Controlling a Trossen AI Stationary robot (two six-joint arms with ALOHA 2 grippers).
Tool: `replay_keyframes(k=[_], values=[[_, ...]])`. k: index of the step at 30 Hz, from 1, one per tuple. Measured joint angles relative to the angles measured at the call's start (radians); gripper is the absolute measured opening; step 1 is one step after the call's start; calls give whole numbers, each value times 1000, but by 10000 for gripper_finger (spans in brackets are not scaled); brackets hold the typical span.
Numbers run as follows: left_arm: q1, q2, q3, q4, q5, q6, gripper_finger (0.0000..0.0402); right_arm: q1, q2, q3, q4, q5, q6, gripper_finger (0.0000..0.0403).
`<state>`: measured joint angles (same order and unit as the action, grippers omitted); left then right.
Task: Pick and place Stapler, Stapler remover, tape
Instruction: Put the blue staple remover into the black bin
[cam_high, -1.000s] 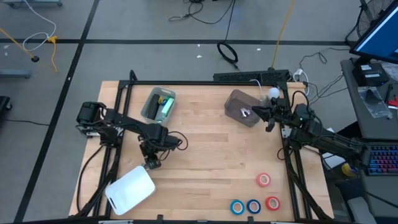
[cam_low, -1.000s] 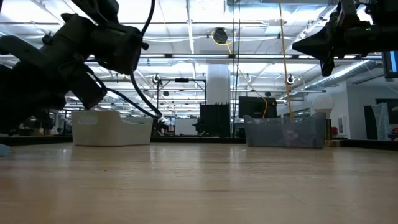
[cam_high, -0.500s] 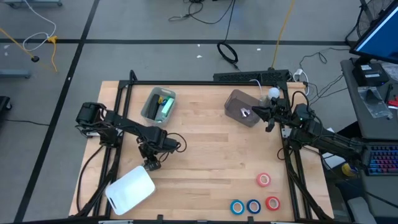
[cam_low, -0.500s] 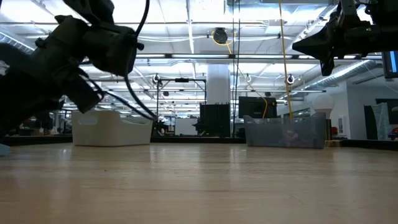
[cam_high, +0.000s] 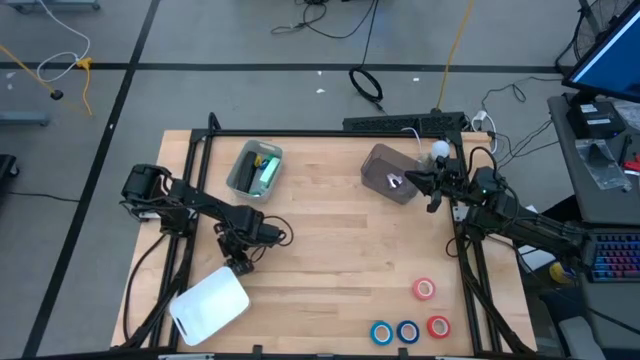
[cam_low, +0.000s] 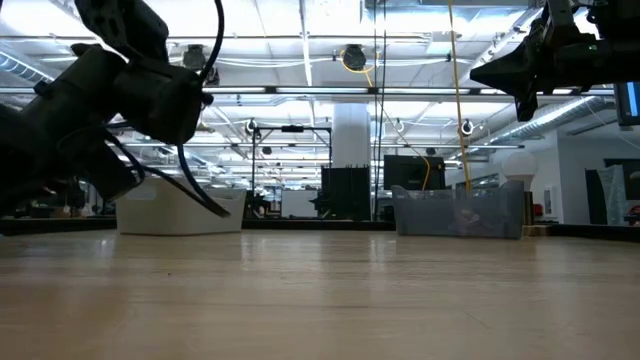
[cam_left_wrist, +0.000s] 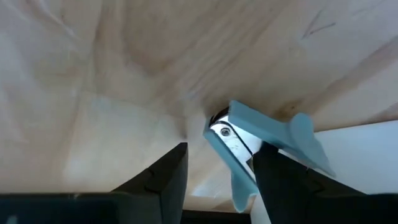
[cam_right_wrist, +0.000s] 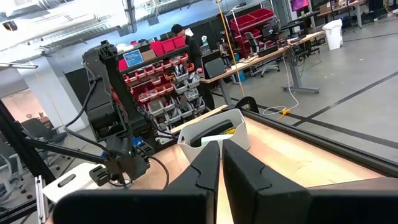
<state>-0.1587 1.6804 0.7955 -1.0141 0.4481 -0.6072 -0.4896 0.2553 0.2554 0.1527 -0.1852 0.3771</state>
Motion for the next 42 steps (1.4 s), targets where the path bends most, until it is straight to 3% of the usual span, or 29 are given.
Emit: replay_keyframes(k=[14, 26, 36, 42], values=[[73, 0, -13, 18, -126, 28, 111, 0, 0, 0, 0, 4, 3, 11], [159, 0, -4, 20, -140, 84, 48, 0, 0, 0, 0, 5, 8, 11], [185, 2, 72, 40, -178, 133, 65, 0, 0, 0, 0, 5, 31, 11], [201, 2, 171, 32, -171, 196, 44, 0, 0, 0, 0, 1, 85, 11]])
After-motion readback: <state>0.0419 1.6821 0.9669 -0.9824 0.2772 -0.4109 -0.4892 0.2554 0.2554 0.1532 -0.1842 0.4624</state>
